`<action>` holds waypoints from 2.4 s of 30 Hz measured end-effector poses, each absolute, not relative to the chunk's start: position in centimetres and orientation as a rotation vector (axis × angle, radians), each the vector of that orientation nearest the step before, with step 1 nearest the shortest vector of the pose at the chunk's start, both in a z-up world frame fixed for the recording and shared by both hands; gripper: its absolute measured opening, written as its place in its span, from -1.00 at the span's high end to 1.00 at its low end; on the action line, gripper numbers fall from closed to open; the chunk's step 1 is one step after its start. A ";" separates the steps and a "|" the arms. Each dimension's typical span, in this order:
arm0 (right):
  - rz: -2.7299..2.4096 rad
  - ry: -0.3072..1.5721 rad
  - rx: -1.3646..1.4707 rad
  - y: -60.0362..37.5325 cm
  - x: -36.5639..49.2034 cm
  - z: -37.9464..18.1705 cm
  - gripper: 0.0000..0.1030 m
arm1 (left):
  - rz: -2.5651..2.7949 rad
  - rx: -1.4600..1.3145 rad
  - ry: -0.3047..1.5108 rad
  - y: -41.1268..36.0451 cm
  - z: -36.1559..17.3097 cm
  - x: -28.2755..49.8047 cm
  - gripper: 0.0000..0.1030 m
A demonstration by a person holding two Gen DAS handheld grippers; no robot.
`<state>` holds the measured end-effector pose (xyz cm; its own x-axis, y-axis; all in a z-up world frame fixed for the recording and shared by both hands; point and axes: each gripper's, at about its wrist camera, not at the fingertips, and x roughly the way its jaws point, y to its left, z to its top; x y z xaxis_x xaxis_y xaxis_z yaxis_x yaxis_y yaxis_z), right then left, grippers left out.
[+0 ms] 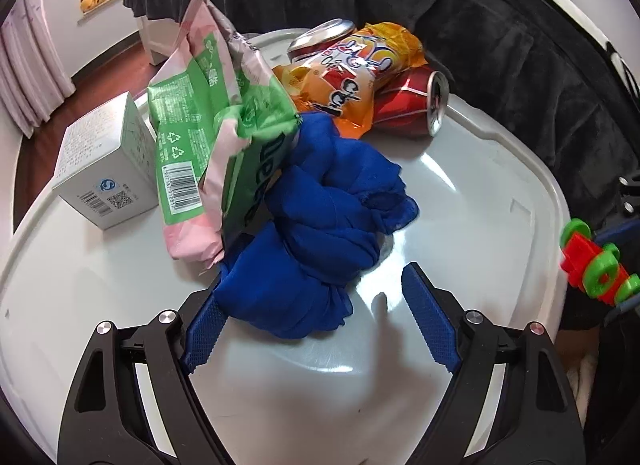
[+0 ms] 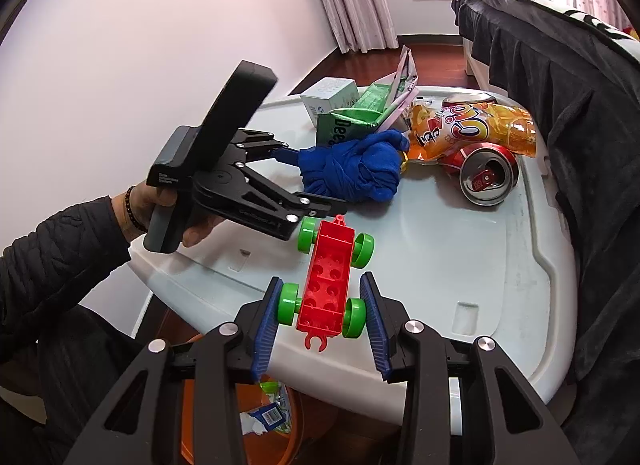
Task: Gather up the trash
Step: 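Hold the red toy car in the right tool while the left tool grasps the blue cloth, then drop the blue cloth and red toy car into the orange bucket with both tools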
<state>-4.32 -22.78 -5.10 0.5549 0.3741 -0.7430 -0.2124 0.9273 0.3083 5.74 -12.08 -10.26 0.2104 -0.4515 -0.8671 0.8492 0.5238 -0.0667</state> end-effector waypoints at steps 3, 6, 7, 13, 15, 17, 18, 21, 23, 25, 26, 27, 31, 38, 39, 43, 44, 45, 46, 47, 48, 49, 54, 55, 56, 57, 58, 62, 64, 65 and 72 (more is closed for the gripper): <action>0.346 0.921 0.186 -22.7 -4.4 -5.1 0.23 | -0.929 0.464 0.983 -12.4 -10.3 5.9 -0.49; 0.344 0.920 0.187 -22.6 -4.4 -5.0 0.23 | -0.923 0.449 0.990 -12.7 -10.7 5.7 -0.11; 0.344 0.920 0.187 -22.6 -4.4 -5.1 0.23 | -0.917 0.438 0.984 -12.8 -10.8 5.4 -0.02; 0.346 0.912 0.177 -22.1 -4.7 -4.9 0.23 | -0.935 0.392 0.978 -12.0 -10.5 3.3 0.41; 0.346 0.908 0.180 -22.3 -4.7 -4.8 0.23 | -0.935 0.405 0.965 -12.0 -10.5 2.2 0.47; 0.349 0.899 0.183 -22.4 -4.9 -4.6 0.23 | -0.941 0.389 0.966 -11.6 -10.2 1.3 0.49; 0.348 0.895 0.181 -22.4 -5.0 -4.5 0.23 | -0.943 0.382 0.965 -11.3 -10.0 0.9 0.49; 0.353 0.878 0.190 -22.6 -5.4 -4.1 0.23 | -0.944 0.365 0.960 -10.4 -9.2 -0.6 0.49; 0.356 0.862 0.195 -22.6 -5.7 -3.7 0.23 | -0.939 0.347 0.951 -9.4 -8.3 -1.9 0.49; 0.362 0.848 0.205 -22.6 -6.1 -3.3 0.23 | -0.933 0.338 0.945 -8.4 -7.4 -3.4 0.49; 0.367 0.841 0.211 -22.6 -6.5 -3.1 0.23 | -0.929 0.338 0.942 -8.1 -7.0 -4.2 0.49; 0.369 0.837 0.214 -22.5 -6.8 -3.0 0.24 | -0.928 0.333 0.941 -7.6 -6.6 -5.0 0.49; 0.388 0.832 0.214 -21.9 -8.9 -2.6 0.23 | -0.923 0.325 0.932 -5.4 -4.6 -8.7 0.49; 0.427 0.846 0.180 -19.8 -12.4 -1.4 0.24 | -0.904 0.291 0.985 -1.4 -3.6 -15.7 0.49; 0.433 0.850 0.171 -19.4 -12.8 -1.4 0.24 | -0.900 0.288 0.995 -0.8 -3.7 -16.6 0.49; 0.461 0.897 0.138 -17.4 -14.3 -2.1 0.24 | -0.869 0.262 1.063 1.3 -4.9 -19.8 0.49; 0.471 0.914 0.127 -16.8 -14.6 -2.5 0.24 | -0.859 0.259 1.078 1.6 -5.3 -20.5 0.49; 0.478 0.928 0.120 -16.3 -14.8 -2.9 0.24 | -0.850 0.249 1.099 2.0 -5.7 -21.0 0.49; 0.488 0.950 0.108 -15.5 -15.1 -3.4 0.24 | -0.844 0.230 1.127 2.3 -6.2 -21.5 0.49; 0.498 0.968 0.097 -14.8 -15.3 -3.9 0.24 | -0.838 0.230 1.155 2.4 -6.7 -22.0 0.49; 0.509 0.992 0.085 -14.0 -15.5 -4.6 0.24 | -0.825 0.245 1.170 2.4 -7.2 -22.4 0.48; 0.516 1.006 0.076 -13.5 -15.6 -5.0 0.24 | -0.810 0.254 1.192 2.4 -7.8 -22.8 0.48; 0.513 1.133 0.006 -10.1 -14.7 -9.7 0.24 | -0.569 0.288 1.469 2.1 -15.1 -22.0 0.41; 0.523 1.167 0.011 -9.4 -14.3 -10.9 0.24 | -0.521 0.299 1.531 2.1 -17.0 -21.5 0.41; 0.539 1.220 0.003 -8.6 -13.8 -12.2 0.23 | -0.520 0.316 1.558 1.8 -17.8 -21.4 0.41; 0.530 1.236 -0.012 -8.1 -13.5 -12.8 0.00 | -0.520 0.329 1.579 1.5 -18.3 -21.4 0.40; 0.514 1.235 -0.019 -7.6 -13.3 -13.3 -0.28 | -0.505 0.333 1.582 1.2 -18.5 -21.3 0.36; 0.519 1.204 -0.061 -6.9 -13.3 -12.7 -0.32 | -0.498 0.362 1.563 0.4 -18.0 -21.0 0.29; 0.517 1.161 -0.041 -7.7 -13.2 -11.2 -0.32 | -0.497 0.342 1.509 0.7 -16.5 -20.6 0.29; 0.524 1.125 -0.025 -8.5 -13.1 -10.0 -0.32 | -0.497 0.336 1.469 0.9 -15.3 -20.2 0.29; 0.447 0.892 0.051 -15.7 -9.4 -1.9 -0.54 | -0.434 0.283 1.222 3.0 -8.5 -15.7 0.21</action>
<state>-9.39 -15.67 -1.88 0.5425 0.3970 -0.7403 -0.3554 0.9070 0.2259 -15.74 3.00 -8.49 0.2759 -0.1683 -0.9463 0.4661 0.8845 -0.0214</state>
